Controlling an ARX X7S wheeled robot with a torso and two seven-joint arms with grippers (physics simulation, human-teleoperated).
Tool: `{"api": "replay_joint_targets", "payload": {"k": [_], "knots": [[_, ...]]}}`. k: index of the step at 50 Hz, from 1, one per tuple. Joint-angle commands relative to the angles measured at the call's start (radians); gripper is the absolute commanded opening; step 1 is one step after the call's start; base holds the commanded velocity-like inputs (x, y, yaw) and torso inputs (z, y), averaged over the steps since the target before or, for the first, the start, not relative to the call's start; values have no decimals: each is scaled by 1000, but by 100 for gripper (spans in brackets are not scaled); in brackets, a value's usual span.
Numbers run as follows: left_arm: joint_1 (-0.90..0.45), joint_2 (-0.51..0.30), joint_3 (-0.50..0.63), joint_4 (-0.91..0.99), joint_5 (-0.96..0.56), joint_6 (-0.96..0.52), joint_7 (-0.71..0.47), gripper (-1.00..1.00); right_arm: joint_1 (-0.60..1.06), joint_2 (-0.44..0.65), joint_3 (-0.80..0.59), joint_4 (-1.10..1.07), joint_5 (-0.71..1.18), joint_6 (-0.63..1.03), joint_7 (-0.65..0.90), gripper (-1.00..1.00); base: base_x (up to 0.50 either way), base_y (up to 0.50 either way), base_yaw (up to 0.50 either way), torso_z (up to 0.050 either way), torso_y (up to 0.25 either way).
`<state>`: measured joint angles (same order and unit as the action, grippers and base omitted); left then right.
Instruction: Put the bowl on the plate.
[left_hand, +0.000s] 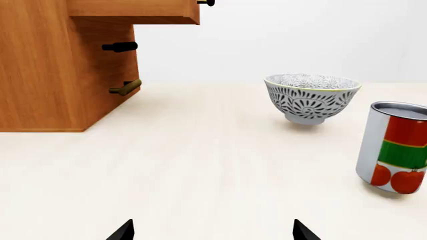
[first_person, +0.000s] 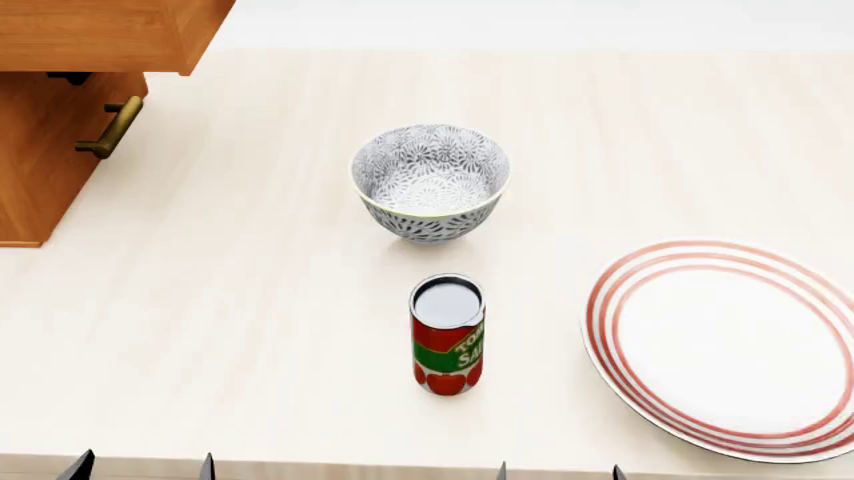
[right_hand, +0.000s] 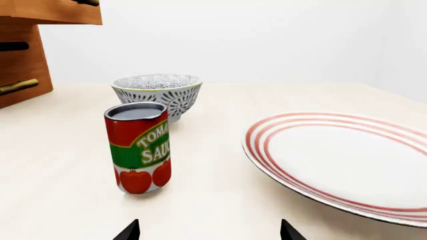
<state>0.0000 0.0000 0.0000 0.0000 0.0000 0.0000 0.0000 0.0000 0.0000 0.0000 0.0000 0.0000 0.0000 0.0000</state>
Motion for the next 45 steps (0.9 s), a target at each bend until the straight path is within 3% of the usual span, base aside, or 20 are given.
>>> {"api": "replay_joint_targets", "payload": {"k": [1,17,23,24,27,32,38,45], "knots": [[0,-17,20,0,-17,0,-20,100,3,40,-49,6,40,-5,49,100,0,0,0,0,0],[-11,-58,52,-8,-69,4,-68,100,14,69,-92,20,45,7,78,100,0,0,0,0,0],[-58,-88,52,94,-64,-102,-87,100,47,100,-88,-151,60,187,89,100,0,0,0,0,0],[-83,-100,39,176,-87,-180,-84,100,73,116,-73,-278,79,286,87,100,0,0,0,0,0],[-95,-118,38,270,-104,-212,-76,100,103,131,-47,-409,135,426,82,100,0,0,0,0,0],[-182,-141,14,457,-160,-431,-95,100,178,178,-28,-641,158,612,94,100,0,0,0,0,0],[-232,-149,-9,596,-221,-568,-107,100,228,215,-36,-787,158,729,103,100,0,0,0,0,0],[-262,-148,-25,651,-252,-621,-125,100,275,221,-8,-847,180,795,110,100,0,0,0,0,0]]}}
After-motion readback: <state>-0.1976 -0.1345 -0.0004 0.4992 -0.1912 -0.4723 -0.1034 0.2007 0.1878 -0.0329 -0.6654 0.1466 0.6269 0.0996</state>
